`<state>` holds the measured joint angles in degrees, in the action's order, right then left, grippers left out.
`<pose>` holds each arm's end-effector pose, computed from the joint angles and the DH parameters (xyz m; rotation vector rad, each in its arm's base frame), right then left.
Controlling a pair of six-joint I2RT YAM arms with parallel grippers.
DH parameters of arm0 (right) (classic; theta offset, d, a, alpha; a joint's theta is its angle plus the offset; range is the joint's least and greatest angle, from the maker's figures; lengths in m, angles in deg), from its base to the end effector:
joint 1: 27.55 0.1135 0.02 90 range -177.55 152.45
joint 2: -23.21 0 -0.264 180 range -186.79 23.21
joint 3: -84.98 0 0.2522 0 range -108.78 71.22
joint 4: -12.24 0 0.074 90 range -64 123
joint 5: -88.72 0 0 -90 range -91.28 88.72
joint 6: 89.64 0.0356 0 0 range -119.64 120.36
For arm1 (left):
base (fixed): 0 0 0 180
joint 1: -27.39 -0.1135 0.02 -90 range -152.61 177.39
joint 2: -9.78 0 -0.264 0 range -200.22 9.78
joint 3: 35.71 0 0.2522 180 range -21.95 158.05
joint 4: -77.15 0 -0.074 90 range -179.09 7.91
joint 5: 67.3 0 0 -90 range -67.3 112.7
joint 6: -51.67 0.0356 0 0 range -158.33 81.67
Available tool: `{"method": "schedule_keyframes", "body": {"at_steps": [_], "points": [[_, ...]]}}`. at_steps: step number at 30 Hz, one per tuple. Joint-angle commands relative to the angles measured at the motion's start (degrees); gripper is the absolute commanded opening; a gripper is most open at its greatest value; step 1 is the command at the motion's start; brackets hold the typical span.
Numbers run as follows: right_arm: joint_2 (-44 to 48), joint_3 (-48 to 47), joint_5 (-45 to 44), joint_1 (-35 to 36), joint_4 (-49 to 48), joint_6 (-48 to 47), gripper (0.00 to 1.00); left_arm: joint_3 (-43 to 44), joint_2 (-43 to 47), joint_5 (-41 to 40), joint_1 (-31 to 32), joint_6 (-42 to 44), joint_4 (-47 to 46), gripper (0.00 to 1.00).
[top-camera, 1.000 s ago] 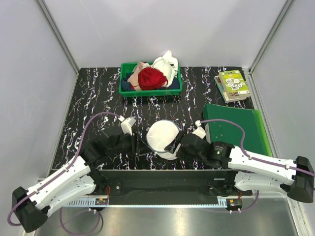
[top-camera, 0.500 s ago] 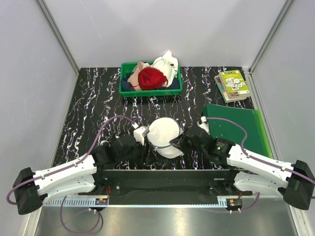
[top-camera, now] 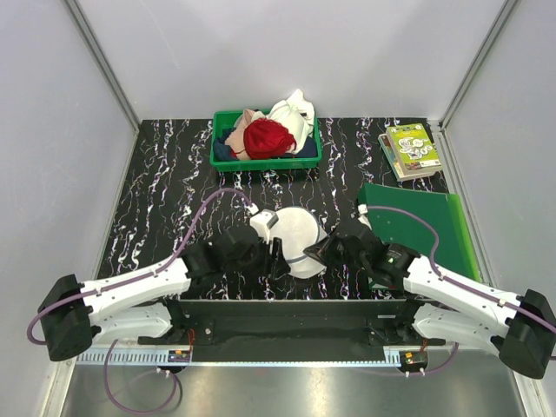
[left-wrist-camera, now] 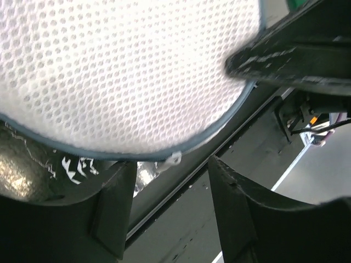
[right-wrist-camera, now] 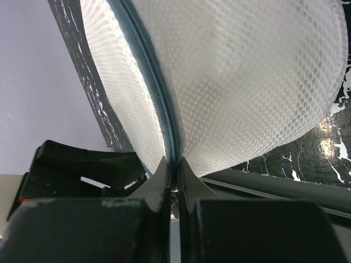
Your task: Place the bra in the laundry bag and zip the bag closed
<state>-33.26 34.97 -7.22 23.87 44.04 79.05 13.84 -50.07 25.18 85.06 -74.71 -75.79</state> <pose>0.1343 0.1624 0.2374 0.6446 2.3928 1.0350 0.1178 -0.1889 0.2302 0.4672 2.3472 -0.9014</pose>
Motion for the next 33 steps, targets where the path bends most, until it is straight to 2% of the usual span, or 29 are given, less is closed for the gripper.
{"method": "schedule_keyframes", "body": {"at_steps": [1,4,10,14,17,21,23,24,26,29,30,31,33], "points": [[1.8,0.5,0.9,-0.7,-1.9,-0.8,0.0,4.3,-1.9,-1.3,-0.3,1.6,-2.7,0.55],[1.8,0.1,1.1,-0.8,-1.9,-1.0,0.0,5.4,-3.2,-1.8,-0.4,1.8,-1.6,0.47],[1.4,-0.4,1.5,-1.0,-2.1,-1.3,0.0,6.1,-3.8,-2.4,-0.5,2.1,-0.5,0.39],[1.4,-0.2,1.9,-1.1,-2.4,-1.2,0.0,6.7,-4.6,-6.0,-0.5,1.8,1.0,0.21],[1.7,0.0,2.2,-1.7,-2.5,-1.4,0.0,8.1,-5.4,-10.5,-0.5,1.8,4.3,0.02],[1.0,-0.3,7.4,-5.9,-2.9,-5.9,0.0,8.9,-5.1,-16.6,-0.9,2.1,11.7,0.0],[-1.3,-1.3,11.4,-10.1,-4.3,-10.9,0.0,7.9,-3.0,-16.6,-1.0,3.1,11.8,0.0],[-3.0,-3.9,16.5,-11.4,-4.6,-13.0,0.0,7.5,-0.5,-14.9,-0.9,3.5,11.5,0.0],[-9.0,-7.4,20.7,-13.4,-5.4,-19.3,0.0,7.5,2.4,-12.6,-0.9,4.6,10.9,0.0],[-19.4,-17.3,29.7,-14.5,-6.3,-27.1,0.0,8.2,6.4,-7.0,-0.9,4.1,10.5,0.0],[-22.6,-23.6,36.3,-14.5,-6.1,-29.0,0.0,8.6,7.0,-3.9,-0.9,3.6,10.3,0.0],[-28.9,-27.0,38.7,-14.6,-3.9,-31.7,0.0,8.7,7.9,-2.8,-0.9,2.2,9.7,0.0],[-34.6,-35.7,42.0,-14.6,0.3,-34.2,0.03,8.9,8.1,0.4,-0.9,1.0,7.3,0.0]]}}
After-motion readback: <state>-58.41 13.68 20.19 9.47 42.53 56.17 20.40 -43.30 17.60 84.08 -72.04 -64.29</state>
